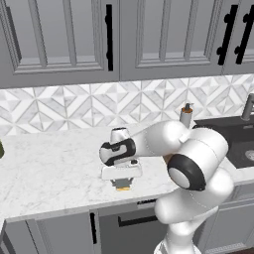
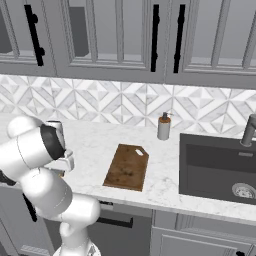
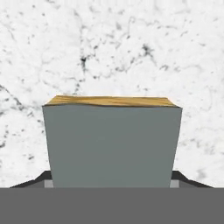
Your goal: Pick up the sponge from the counter and clean the cutting board by briefly scrubbing or pressing down on the cutting board. Once finished, release the sponge.
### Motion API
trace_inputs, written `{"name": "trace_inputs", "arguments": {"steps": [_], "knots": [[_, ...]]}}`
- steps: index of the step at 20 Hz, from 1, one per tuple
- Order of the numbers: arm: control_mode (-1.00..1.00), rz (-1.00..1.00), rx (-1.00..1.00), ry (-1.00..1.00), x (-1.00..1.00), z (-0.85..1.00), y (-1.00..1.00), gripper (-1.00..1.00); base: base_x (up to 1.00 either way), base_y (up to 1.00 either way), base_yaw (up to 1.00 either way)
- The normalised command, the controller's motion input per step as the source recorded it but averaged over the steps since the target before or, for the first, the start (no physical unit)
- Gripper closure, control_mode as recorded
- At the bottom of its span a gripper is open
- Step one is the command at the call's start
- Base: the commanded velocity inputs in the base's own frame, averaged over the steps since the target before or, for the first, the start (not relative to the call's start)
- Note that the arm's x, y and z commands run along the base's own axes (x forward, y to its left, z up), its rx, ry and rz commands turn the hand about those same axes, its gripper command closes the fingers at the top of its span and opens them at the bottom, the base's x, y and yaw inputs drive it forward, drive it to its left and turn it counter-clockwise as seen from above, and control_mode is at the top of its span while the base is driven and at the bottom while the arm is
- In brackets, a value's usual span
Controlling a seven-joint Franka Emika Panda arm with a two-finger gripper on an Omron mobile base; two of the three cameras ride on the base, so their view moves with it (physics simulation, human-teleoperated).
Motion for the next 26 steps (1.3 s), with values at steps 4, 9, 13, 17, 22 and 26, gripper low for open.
{"name": "trace_inputs", "arguments": {"steps": [4, 9, 13, 17, 22, 26], "knots": [[-1.00, 0.00, 0.00, -0.05, 0.00, -0.06, -0.37, 1.00, 0.00, 0.00, 0.00], [-1.00, -0.09, 0.06, -0.03, 0.00, 0.83, -0.93, 1.00, 0.00, 0.00, 0.00], [-1.00, -0.28, 0.00, 0.14, 0.09, 0.76, -1.00, 1.00, 0.00, 0.00, 0.00], [-1.00, -0.29, -0.01, 0.11, 0.19, 0.11, -1.00, 1.00, 0.00, 0.00, 0.00], [-1.00, -0.25, -0.14, 0.00, 0.00, -0.40, -0.89, 1.00, 0.00, 0.00, 0.00], [-1.00, -0.01, -0.04, -0.04, -0.07, -0.08, -0.17, 1.00, 0.00, 0.00, 0.00]]}}
